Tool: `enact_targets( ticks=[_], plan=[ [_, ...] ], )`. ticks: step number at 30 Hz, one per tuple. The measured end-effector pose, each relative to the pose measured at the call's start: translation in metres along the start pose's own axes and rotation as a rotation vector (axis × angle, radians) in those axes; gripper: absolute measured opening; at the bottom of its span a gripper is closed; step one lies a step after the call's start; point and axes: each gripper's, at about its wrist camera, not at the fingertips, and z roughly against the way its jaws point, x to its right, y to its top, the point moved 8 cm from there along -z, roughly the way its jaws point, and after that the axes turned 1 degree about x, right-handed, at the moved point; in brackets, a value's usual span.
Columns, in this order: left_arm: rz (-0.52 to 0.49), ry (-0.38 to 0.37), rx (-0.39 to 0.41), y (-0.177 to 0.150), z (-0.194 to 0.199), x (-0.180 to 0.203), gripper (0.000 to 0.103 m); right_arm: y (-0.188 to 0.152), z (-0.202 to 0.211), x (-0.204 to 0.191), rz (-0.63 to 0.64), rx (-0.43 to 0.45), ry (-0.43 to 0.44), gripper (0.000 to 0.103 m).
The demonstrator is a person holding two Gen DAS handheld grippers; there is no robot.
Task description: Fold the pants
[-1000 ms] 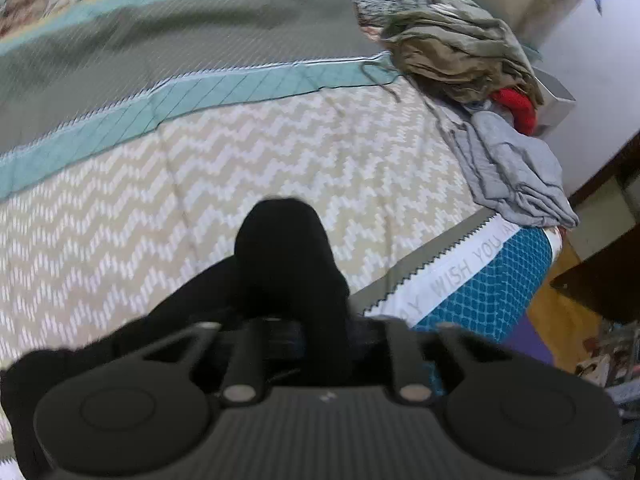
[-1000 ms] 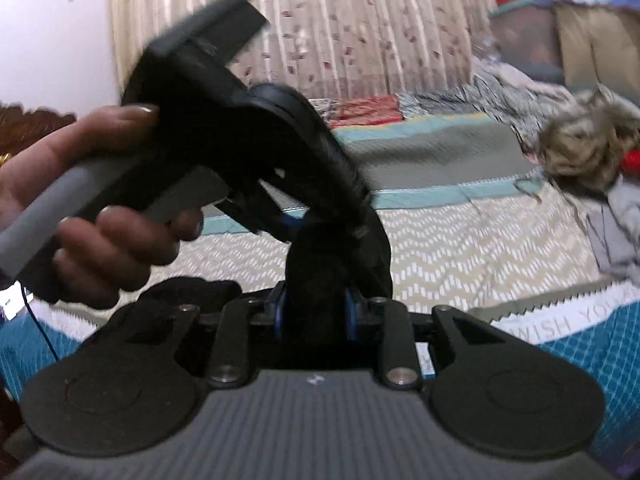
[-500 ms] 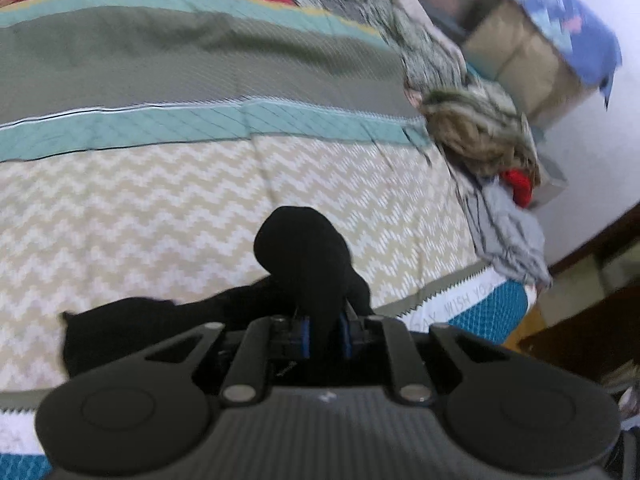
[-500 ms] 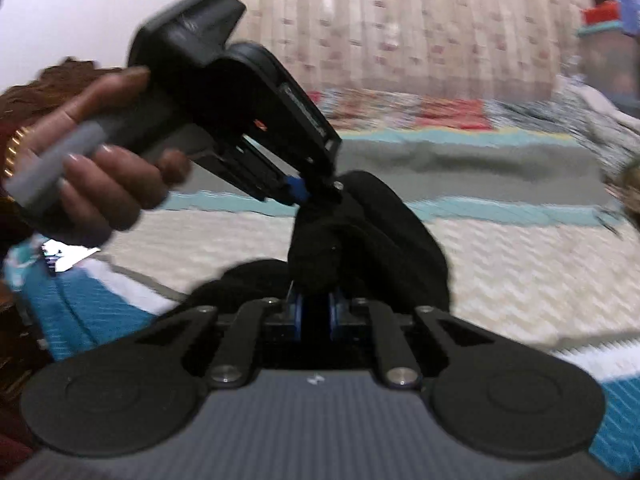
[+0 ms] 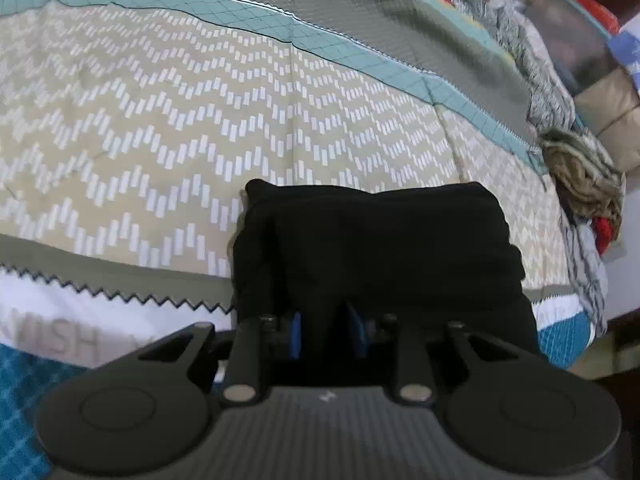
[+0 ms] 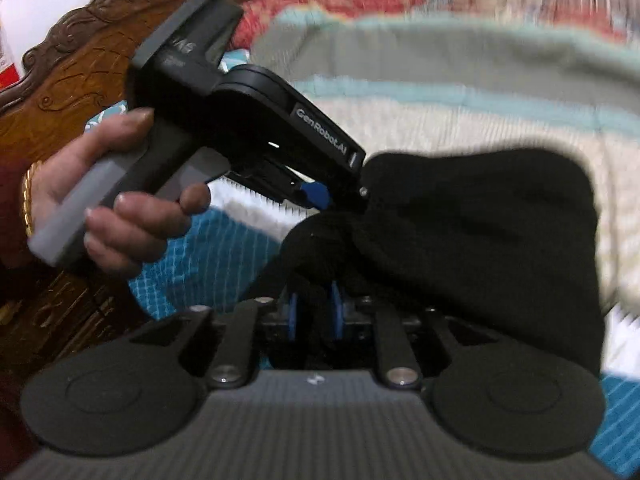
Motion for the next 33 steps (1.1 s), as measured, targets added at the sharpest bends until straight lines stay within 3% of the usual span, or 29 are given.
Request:
enact_targets(
  ticks=[4, 5, 8, 10, 11, 12, 14, 18, 20, 24, 29, 33],
  plan=[
    [-0.076, 0.047, 0.022, 0.003, 0.0, 0.013, 0.026, 0.008, 0.024, -0.001, -0.057, 0.027, 0.085, 0.054],
    [-0.095, 0.056, 0.026, 0.002, 0.002, 0.014, 0.027, 0.009, 0.033, -0.004, -0.056, 0.046, 0.105, 0.054],
    [-0.104, 0.053, 0.04, 0.003, 0.009, 0.017, 0.03, 0.012, 0.06, -0.012, -0.035, 0.104, 0.139, 0.054],
    [-0.086, 0.051, 0.056, 0.002, 0.015, 0.013, 0.041, 0.014, 0.073, -0.014, -0.041, 0.135, 0.145, 0.054],
    [-0.086, 0.073, 0.071, 0.002, 0.018, 0.012, 0.048, 0.018, 0.073, -0.013, -0.053, 0.14, 0.144, 0.051],
    [-0.092, 0.092, 0.085, 0.001, 0.02, 0.007, 0.047, 0.023, 0.069, -0.01, -0.067, 0.136, 0.145, 0.046],
    [-0.104, 0.108, 0.092, 0.002, 0.021, 0.006, 0.046, 0.025, 0.052, -0.008, -0.092, 0.093, 0.142, 0.025],
    [-0.092, 0.147, 0.092, 0.005, 0.019, 0.001, 0.047, 0.012, -0.01, -0.013, -0.167, -0.064, 0.149, 0.023],
    [-0.08, 0.175, 0.091, 0.005, 0.019, -0.003, 0.049, 0.005, -0.027, -0.025, -0.127, -0.094, 0.153, 0.023],
    [-0.082, 0.183, 0.109, 0.003, 0.028, -0.004, 0.057, 0.008, -0.013, -0.037, -0.05, -0.065, 0.141, 0.024],
    [-0.136, 0.235, 0.135, -0.004, 0.04, 0.004, 0.06, 0.017, 0.035, -0.02, -0.13, 0.065, 0.17, 0.028],
    [-0.168, 0.261, 0.16, -0.014, 0.05, 0.01, 0.073, 0.019, 0.078, 0.002, -0.187, 0.169, 0.115, 0.028]
  ],
)
